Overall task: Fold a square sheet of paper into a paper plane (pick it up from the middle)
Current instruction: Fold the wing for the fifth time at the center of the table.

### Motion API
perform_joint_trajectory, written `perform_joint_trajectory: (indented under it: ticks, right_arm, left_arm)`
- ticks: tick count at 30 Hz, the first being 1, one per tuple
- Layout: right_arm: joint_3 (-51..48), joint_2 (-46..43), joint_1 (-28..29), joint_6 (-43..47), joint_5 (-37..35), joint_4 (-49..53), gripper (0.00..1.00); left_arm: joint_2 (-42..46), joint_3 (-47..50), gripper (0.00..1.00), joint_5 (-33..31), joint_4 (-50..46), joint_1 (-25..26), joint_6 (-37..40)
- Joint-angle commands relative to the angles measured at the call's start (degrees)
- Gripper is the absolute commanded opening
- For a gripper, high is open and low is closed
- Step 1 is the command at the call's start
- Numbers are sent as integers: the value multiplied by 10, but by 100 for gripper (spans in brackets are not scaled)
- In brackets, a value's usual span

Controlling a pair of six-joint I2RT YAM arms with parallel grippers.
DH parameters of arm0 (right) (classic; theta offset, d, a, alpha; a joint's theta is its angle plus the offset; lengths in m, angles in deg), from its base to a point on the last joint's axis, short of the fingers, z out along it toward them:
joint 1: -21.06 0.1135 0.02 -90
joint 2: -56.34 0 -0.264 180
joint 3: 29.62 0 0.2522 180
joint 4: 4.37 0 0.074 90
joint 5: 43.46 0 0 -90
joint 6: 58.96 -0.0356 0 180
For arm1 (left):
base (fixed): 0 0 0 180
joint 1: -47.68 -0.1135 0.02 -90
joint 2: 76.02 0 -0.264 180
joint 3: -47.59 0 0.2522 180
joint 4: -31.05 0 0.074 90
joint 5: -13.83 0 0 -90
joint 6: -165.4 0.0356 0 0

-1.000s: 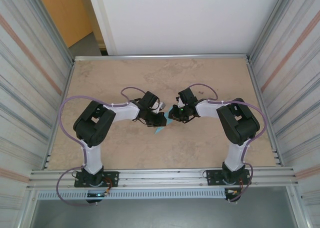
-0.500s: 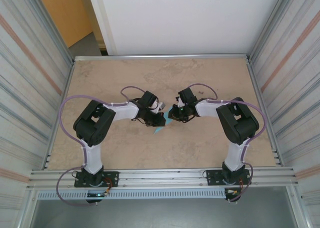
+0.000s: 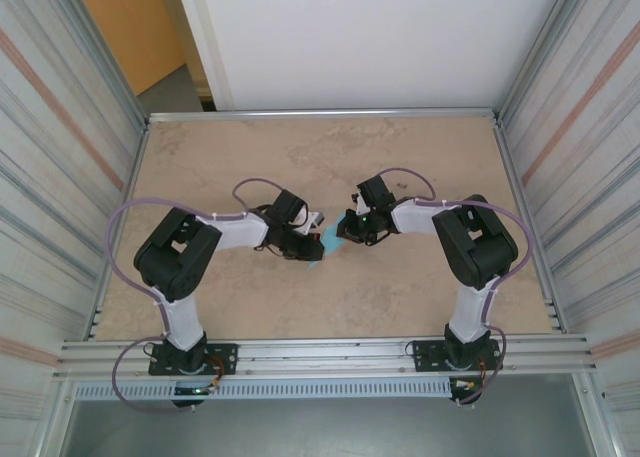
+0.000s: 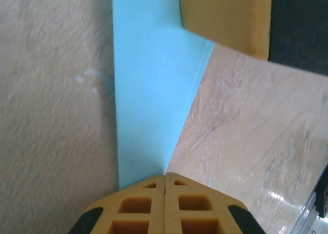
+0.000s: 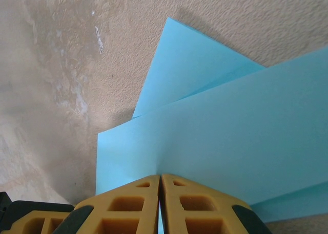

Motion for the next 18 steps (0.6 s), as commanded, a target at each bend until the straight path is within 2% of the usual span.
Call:
perform_joint_trajectory:
  ticks: [1, 11, 18]
  right_arm:
    - [-45, 64, -9, 26, -103, 112, 13]
    - [-45, 65, -9, 26, -102, 112, 12]
    - [-44, 66, -11, 27, -101, 112, 12]
  left_arm:
    - [4, 51, 5, -34, -119, -5, 17]
    - [39, 81, 4, -50, -132, -14, 24]
    - [55, 80, 3, -84, -160, -6, 27]
